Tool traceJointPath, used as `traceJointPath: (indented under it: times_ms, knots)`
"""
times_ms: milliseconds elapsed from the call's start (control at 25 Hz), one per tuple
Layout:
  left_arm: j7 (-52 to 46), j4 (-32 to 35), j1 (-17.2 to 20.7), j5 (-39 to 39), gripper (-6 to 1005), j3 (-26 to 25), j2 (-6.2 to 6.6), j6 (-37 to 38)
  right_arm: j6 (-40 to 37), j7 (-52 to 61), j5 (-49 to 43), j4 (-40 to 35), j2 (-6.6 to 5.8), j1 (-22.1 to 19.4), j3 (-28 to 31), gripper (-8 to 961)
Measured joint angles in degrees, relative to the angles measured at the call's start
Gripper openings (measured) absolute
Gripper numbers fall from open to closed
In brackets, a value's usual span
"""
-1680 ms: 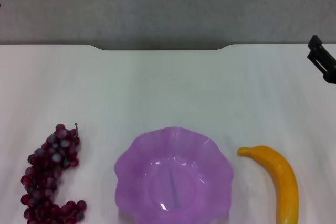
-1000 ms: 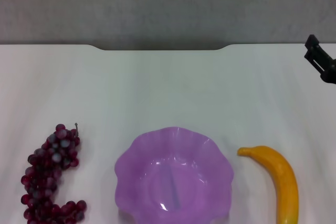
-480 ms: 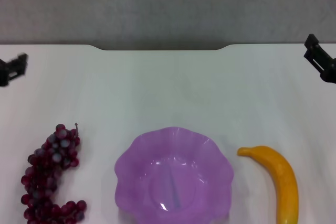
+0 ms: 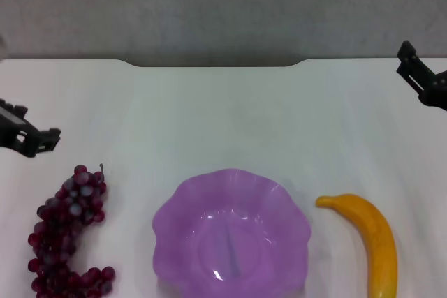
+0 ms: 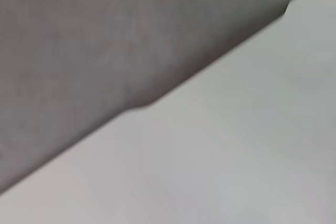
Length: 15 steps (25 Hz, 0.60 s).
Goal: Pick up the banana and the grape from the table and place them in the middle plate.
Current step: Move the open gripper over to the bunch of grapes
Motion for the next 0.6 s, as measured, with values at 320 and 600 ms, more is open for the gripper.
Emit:
traceJointPath:
  times_ms: [320, 600]
  knots:
    - [-2.7, 14.7, -8.1, 6.4, 614, 1.9, 0.03, -0.9, 0.0, 0.0, -0.2, -0.1, 0.0, 0.1, -0.3, 851]
    - [-1.2, 27.9, -14.2, 6.5, 614, 1.8, 0.18, 0.6, 0.0, 0.0, -0.3, -0.1, 0.0, 0.4, -0.4, 850]
